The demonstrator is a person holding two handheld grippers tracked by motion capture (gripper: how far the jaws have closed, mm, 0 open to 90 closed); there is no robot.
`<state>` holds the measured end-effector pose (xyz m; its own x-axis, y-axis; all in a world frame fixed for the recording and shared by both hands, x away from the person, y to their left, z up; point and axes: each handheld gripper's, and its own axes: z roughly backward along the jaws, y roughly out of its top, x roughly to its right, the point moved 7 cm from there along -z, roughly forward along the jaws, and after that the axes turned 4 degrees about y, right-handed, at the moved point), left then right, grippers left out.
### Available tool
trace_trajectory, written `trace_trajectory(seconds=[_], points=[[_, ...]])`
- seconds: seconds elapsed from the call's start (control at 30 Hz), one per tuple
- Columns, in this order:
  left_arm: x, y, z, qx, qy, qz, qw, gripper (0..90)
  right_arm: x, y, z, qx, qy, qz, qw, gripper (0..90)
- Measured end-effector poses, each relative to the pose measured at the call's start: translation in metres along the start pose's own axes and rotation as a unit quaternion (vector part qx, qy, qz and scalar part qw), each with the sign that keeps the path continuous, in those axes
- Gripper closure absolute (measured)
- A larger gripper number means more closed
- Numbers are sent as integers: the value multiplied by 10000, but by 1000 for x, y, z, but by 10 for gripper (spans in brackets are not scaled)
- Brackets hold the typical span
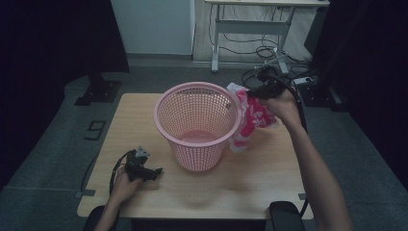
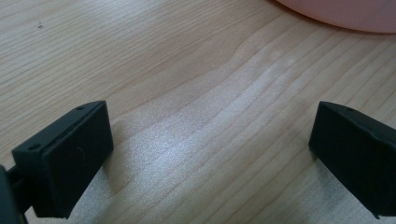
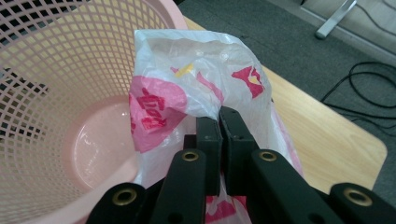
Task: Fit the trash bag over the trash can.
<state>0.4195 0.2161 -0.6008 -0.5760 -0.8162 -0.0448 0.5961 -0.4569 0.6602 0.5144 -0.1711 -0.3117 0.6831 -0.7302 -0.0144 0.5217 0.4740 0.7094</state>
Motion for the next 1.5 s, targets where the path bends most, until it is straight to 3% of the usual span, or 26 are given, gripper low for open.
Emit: trace_trajectory(seconds=[0.3, 0.57, 0.77, 0.8, 1.23, 1.27, 1.5], points=[[0, 0, 0, 0, 1, -1, 10000, 0, -13, 26, 8, 94, -2, 113, 9999, 869], [0, 0, 0, -2, 0, -2, 10000, 0, -36, 51, 7, 81, 72, 301, 9995, 870], [0, 0, 0, -1, 0, 0, 10000, 0, -52, 62, -4, 44, 171, 415, 9990, 871], [0, 0, 0, 1, 1, 0, 10000, 0, -60, 67, -9, 42, 244, 487, 9985, 871], [0, 0, 0, 0, 0, -3, 10000, 0, -100, 90, -36, -8, 658, 731, 9952, 871], [0, 0, 0, 1, 1, -2, 10000, 0, -110, 93, -44, -50, 741, 786, 9941, 871], [0, 0, 0, 1, 1, -2, 10000, 0, -140, 96, -78, -246, 1067, 908, 9898, 870]])
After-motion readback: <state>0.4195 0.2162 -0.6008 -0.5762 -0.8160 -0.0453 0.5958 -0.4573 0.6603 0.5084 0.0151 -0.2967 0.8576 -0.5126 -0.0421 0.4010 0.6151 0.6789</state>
